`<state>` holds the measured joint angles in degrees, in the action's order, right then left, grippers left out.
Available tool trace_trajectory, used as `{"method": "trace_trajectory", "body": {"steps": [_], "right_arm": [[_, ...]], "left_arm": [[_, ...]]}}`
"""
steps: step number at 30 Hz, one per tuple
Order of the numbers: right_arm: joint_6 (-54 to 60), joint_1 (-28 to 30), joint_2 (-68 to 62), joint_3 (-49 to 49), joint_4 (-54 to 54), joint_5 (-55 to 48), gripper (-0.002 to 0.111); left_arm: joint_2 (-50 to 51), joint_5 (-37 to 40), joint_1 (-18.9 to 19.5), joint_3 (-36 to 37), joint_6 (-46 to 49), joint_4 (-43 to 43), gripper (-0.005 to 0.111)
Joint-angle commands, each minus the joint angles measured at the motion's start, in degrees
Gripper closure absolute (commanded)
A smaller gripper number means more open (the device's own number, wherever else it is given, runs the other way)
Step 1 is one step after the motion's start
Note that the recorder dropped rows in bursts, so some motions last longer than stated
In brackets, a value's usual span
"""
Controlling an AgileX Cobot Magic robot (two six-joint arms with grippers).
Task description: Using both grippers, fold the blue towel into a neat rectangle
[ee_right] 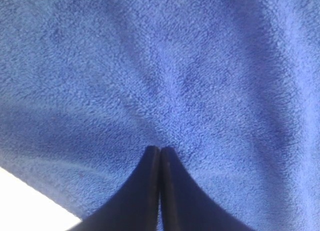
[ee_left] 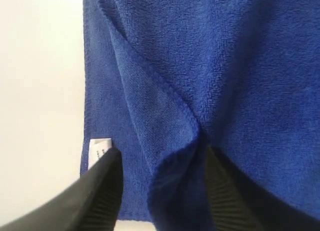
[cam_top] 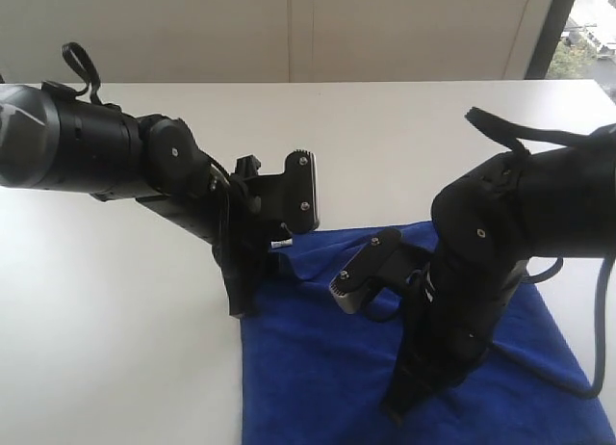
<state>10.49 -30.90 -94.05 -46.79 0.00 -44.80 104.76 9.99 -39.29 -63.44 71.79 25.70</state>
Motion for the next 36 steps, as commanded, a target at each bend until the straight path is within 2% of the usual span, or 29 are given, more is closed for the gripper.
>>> {"method": "trace_trajectory", "body": {"steps": [1,7,12,17,22,24,29,36], "right_arm": [[-0.28,0.08,0.52,0.20,0.47,0.15,0.108],[-0.28,0.08,0.52,0.20,0.47,-0.08,0.108],[-0.28,0.08,0.52,0.20,0.47,-0.08,0.108],[-0.28,0.08,0.52,0.20,0.61,-0.08,0.108],[-0.28,0.08,0.52,0.20,0.61,-0.08,0.108],[-0.28,0.08,0.52,0.20,0.61,-0.08,0.108],[-0.28,0.08,0.52,0.20,0.59,-0.30,0.108],[-0.28,0.08,0.52,2.28,0.59,0.76,0.108]], "left_arm": [[-0.04,1.54,-0.26,-0.04,0.06,0.78,0.063],[-0.04,1.54,-0.26,-0.04,-0.04,0.78,0.083],[-0.04,1.54,-0.26,-0.04,-1.54,0.90,0.107],[-0.04,0.94,-0.26,-0.04,-2.15,0.90,0.107],[-0.04,-6.40,0.74,-0.04,-13.53,1.01,0.107],[-0.04,-8.11,0.98,-0.04,-14.69,1.01,0.107],[1.38,-8.88,2.67,0.06,-20.82,1.01,0.107],[3.31,-9.99,2.66,0.06,-21.80,1.01,0.107]]}}
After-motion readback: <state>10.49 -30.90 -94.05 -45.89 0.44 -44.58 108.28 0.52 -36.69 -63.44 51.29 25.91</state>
